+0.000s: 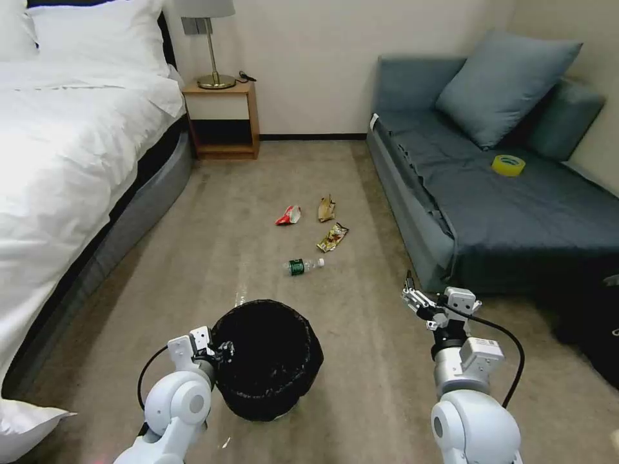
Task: Pick up the trash bin, then pick up the garbage on the floor and place it into the trash bin.
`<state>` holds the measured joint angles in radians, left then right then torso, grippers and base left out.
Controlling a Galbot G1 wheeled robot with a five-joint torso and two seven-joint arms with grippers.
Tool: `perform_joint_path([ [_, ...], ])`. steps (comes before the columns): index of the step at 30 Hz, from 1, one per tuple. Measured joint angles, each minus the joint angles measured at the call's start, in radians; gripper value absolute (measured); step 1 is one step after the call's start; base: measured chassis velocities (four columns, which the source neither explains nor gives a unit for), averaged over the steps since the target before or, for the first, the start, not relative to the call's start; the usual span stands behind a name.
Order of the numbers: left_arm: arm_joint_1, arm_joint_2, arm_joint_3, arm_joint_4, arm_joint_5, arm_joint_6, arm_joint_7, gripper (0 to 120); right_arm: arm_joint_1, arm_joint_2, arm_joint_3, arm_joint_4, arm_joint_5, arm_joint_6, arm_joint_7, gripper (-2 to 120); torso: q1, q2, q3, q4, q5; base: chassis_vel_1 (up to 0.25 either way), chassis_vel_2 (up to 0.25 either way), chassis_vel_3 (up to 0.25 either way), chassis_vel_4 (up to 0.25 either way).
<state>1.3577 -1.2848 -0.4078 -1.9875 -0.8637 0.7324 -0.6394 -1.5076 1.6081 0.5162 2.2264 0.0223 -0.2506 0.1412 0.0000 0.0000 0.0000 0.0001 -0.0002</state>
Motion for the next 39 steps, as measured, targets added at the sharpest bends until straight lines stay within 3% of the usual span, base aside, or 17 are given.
perform_joint_path([
  [4,0.006,0.007,-0.006,-0.007,-0.029,0.002,-0.004,6,-0.005,0.000,-0.001,0.006,-0.001,0.002,0.003,100,0.000,0.000,0.000,-0.0001,-0.0002,0.000,0.000,0.000,0.000],
  [11,0.012,0.005,-0.030,-0.020,-0.043,0.011,-0.002,3,-0.007,0.000,-0.004,0.008,0.005,0.016,0.017,100,0.000,0.000,0.000,-0.0004,-0.0008,0.000,0.000,0.000,0.000],
  [21,0.033,0.007,-0.131,-0.129,-0.030,0.010,0.011,2,-0.010,0.000,-0.004,0.019,0.098,0.102,0.029,100,0.000,0.000,0.000,-0.0003,0.0002,0.000,0.000,0.000,0.000],
  [24,0.057,0.013,-0.165,-0.190,0.042,0.008,0.040,2,-0.015,-0.015,-0.002,0.031,0.133,0.127,0.029,100,0.000,0.000,0.000,-0.0003,0.0002,0.000,0.000,0.000,0.000],
  [25,0.068,0.017,-0.171,-0.200,0.092,0.008,0.059,2,-0.016,-0.023,0.000,0.035,0.148,0.132,0.029,100,0.000,0.000,0.000,-0.0003,0.0002,0.000,0.000,0.000,0.000],
  [29,0.091,0.027,-0.175,-0.212,0.155,0.007,0.077,2,-0.016,-0.041,0.003,0.041,0.184,0.136,0.025,100,0.000,0.000,0.000,-0.0001,0.0001,0.000,0.000,0.000,0.000],
  [39,0.129,0.011,-0.207,-0.235,0.217,0.005,0.086,2,-0.012,-0.065,0.011,0.039,0.231,0.161,-0.020,100,0.000,0.000,0.000,-0.0002,0.0001,0.000,0.000,0.000,0.000],
])
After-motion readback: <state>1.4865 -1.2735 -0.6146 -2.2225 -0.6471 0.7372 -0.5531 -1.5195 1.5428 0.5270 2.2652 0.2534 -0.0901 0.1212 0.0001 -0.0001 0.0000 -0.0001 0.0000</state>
